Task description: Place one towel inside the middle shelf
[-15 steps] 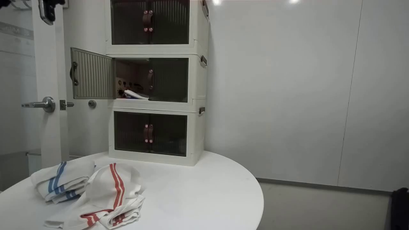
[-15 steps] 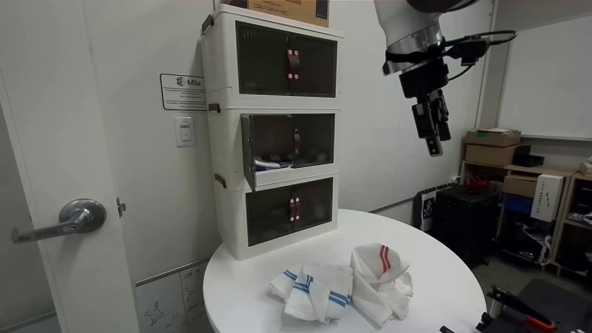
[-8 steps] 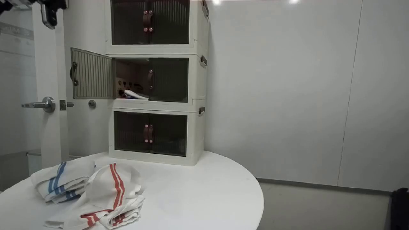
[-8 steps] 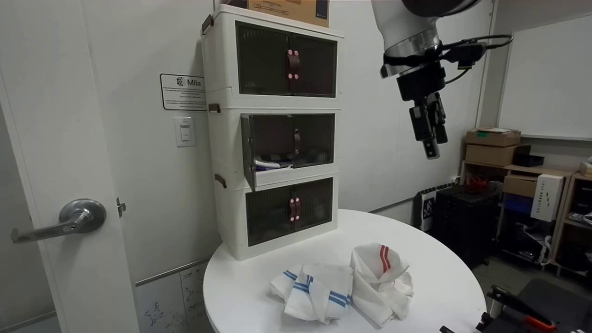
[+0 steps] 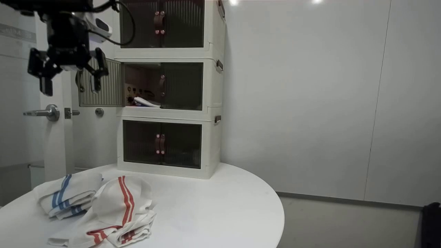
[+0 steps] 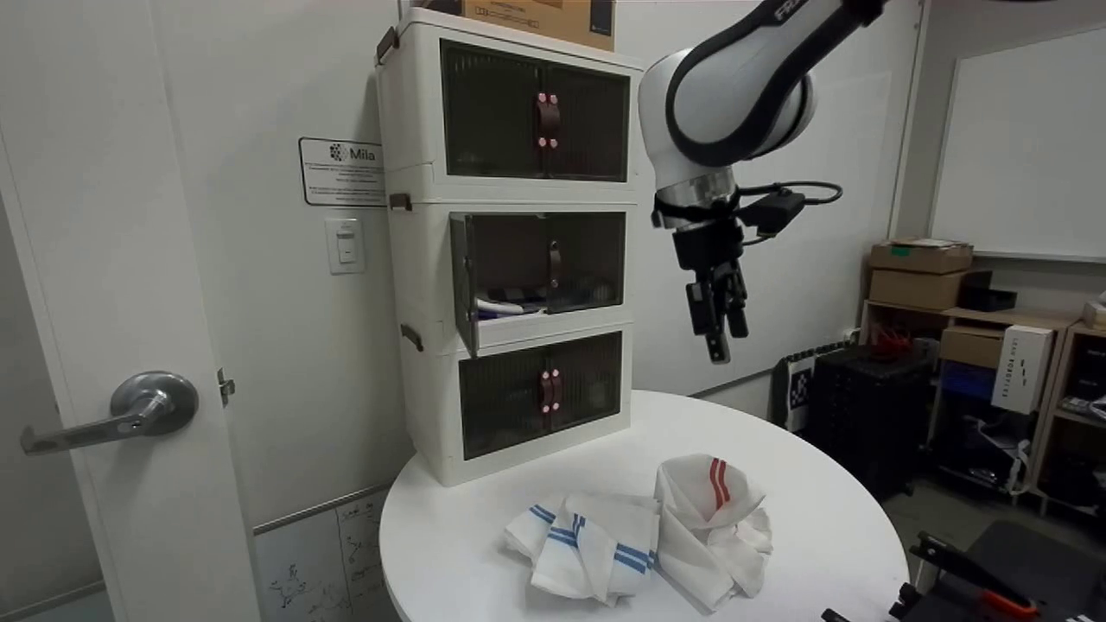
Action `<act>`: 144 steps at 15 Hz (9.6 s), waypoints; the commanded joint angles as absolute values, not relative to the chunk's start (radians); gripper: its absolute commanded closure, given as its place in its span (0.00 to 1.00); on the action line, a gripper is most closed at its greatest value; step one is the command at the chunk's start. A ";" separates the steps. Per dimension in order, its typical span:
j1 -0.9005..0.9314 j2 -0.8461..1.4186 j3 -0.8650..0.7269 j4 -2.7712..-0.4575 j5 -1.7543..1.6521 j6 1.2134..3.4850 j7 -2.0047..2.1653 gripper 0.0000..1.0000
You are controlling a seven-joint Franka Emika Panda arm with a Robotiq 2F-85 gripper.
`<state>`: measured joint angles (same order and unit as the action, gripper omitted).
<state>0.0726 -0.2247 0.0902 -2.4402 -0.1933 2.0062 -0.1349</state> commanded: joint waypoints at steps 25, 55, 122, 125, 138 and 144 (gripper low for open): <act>0.162 0.778 0.158 -1.861 -0.203 2.332 -0.267 0.33; 0.039 0.540 0.206 -2.104 0.065 2.466 -0.218 0.98; 0.363 0.647 -0.286 -1.465 -0.907 2.922 1.068 0.53; 0.382 0.586 -0.281 -1.647 -0.954 3.021 1.072 0.32; 0.141 0.440 0.126 -2.202 -0.567 2.768 0.572 0.00; 0.221 0.338 0.069 -2.223 -0.358 2.567 0.368 0.00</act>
